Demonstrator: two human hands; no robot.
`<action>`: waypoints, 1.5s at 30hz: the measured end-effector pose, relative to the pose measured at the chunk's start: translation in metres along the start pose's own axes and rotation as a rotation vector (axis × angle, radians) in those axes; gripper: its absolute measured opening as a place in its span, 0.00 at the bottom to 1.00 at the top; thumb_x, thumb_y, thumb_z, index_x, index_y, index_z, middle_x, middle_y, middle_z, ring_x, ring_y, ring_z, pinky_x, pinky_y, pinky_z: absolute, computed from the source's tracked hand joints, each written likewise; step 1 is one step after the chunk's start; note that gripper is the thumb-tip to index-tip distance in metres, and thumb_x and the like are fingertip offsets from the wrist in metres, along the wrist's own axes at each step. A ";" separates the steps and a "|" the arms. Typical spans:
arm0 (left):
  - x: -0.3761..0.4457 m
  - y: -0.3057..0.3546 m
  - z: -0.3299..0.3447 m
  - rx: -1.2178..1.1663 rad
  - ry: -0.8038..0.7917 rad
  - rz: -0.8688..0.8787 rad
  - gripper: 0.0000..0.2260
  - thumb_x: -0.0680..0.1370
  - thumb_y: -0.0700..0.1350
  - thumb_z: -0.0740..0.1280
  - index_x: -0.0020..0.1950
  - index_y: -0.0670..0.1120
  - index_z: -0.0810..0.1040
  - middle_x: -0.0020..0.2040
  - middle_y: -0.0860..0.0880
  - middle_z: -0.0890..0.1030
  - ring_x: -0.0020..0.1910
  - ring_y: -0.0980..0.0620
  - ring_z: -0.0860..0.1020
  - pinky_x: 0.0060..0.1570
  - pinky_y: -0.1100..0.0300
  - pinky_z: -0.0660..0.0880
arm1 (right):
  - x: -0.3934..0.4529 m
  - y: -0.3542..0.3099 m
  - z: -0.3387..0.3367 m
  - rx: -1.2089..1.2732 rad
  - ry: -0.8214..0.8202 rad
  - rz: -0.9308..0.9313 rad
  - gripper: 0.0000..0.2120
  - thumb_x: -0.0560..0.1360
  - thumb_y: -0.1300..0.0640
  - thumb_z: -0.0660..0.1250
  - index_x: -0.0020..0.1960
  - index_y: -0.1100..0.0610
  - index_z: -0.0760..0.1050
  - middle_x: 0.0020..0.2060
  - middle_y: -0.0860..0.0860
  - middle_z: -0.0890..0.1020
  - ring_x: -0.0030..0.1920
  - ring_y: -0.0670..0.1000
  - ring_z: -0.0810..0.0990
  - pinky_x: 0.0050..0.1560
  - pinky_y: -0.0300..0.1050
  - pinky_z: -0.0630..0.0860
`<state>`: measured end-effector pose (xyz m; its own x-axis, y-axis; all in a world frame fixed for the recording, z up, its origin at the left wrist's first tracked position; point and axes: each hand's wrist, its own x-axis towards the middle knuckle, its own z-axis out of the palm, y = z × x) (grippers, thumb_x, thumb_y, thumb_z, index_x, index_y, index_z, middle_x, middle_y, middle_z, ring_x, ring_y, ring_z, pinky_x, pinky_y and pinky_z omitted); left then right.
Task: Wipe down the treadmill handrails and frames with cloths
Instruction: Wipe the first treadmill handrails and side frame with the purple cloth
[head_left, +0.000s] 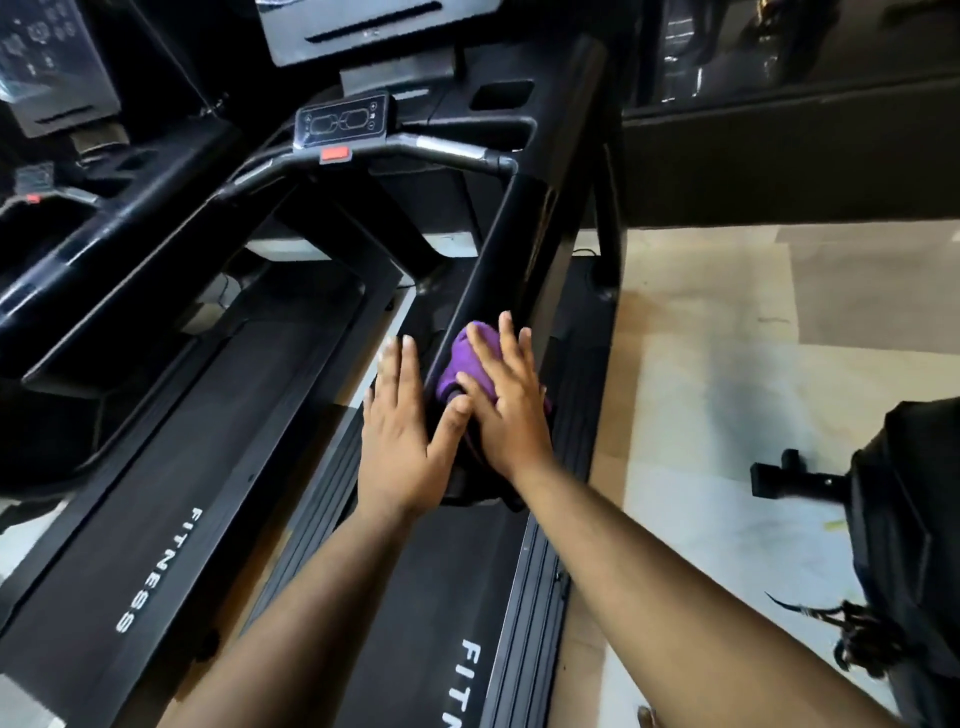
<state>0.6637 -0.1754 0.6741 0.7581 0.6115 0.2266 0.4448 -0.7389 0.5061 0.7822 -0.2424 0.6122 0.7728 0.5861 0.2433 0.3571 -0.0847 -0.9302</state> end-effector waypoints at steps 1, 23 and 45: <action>0.001 0.000 0.000 0.078 -0.017 0.019 0.44 0.76 0.78 0.44 0.85 0.53 0.46 0.85 0.55 0.44 0.82 0.61 0.39 0.78 0.59 0.38 | 0.005 0.002 -0.003 0.094 0.050 0.090 0.26 0.84 0.41 0.58 0.80 0.38 0.58 0.83 0.43 0.46 0.83 0.47 0.41 0.78 0.72 0.48; 0.057 0.013 0.003 0.253 -0.284 -0.103 0.53 0.64 0.85 0.35 0.81 0.56 0.32 0.78 0.61 0.31 0.79 0.62 0.34 0.80 0.45 0.38 | 0.043 0.027 -0.009 -0.219 -0.088 -0.227 0.30 0.82 0.35 0.51 0.82 0.41 0.56 0.84 0.45 0.51 0.83 0.51 0.37 0.81 0.55 0.45; 0.091 0.024 0.017 0.390 -0.285 -0.036 0.55 0.66 0.85 0.44 0.84 0.54 0.37 0.83 0.49 0.35 0.83 0.52 0.38 0.81 0.41 0.46 | 0.136 0.043 -0.028 0.056 0.077 0.020 0.30 0.80 0.44 0.60 0.81 0.46 0.60 0.84 0.53 0.50 0.83 0.59 0.43 0.81 0.61 0.48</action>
<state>0.7519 -0.1423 0.6928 0.8152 0.5771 -0.0500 0.5775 -0.8030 0.1470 0.9171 -0.1889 0.6127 0.8180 0.5213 0.2433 0.3133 -0.0490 -0.9484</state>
